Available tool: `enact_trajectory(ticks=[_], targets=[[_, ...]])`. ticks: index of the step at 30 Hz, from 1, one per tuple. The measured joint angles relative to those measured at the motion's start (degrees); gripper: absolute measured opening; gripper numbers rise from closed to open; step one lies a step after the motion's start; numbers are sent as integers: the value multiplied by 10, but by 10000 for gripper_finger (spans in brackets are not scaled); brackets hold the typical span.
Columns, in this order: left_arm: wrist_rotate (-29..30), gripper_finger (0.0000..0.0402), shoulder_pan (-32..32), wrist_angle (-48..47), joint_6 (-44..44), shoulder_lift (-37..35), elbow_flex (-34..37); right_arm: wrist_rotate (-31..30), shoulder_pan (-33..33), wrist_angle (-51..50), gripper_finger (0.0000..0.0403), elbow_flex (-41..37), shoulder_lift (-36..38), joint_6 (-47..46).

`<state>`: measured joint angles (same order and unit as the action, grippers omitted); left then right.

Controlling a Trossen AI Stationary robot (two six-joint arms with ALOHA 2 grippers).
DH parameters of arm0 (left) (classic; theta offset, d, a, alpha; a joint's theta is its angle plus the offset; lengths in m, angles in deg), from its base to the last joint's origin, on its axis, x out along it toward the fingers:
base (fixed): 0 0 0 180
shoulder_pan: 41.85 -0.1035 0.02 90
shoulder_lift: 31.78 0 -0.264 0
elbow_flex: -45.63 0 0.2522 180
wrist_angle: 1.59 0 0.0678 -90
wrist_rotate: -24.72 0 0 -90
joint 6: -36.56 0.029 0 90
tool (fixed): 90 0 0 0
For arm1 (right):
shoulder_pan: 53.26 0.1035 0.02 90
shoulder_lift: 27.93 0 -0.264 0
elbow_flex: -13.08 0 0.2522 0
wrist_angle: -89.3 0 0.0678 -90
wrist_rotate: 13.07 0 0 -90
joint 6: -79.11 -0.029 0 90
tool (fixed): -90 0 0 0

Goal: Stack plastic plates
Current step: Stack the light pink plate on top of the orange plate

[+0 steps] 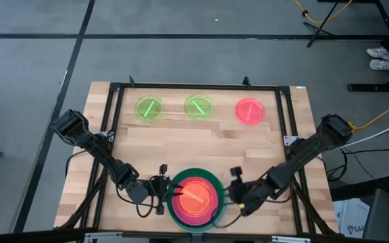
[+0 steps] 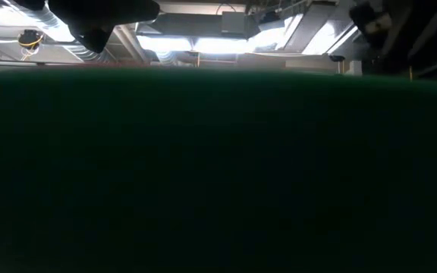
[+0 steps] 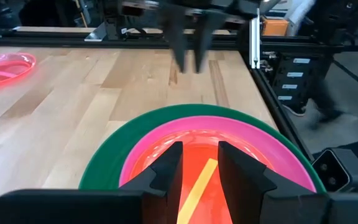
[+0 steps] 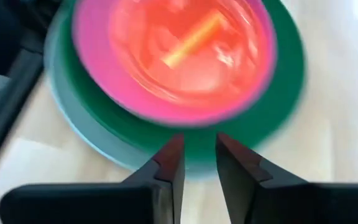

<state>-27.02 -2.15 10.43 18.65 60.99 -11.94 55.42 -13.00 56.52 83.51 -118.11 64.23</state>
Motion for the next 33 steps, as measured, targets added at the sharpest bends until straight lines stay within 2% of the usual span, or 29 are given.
enact_trajectory(ticks=[8, 16, 22, 28, 33], targets=[[0, 94, 0, 0, 0, 0, 0, -49, -33, -28, 72, -137, 120, -78], [0, 94, -3, -6, 4, 0, 0, -89, -142, -84, 72, -228, 230, -104], [0, 94, -3, -6, 3, 0, 0, -139, -243, -109, 72, -249, 236, -85], [0, 94, -3, -6, 3, 0, 0, -186, -352, -97, 73, -255, 215, -17], [0, 94, -3, -7, 4, 0, 0, -121, -453, -65, 107, -255, 187, 63]])
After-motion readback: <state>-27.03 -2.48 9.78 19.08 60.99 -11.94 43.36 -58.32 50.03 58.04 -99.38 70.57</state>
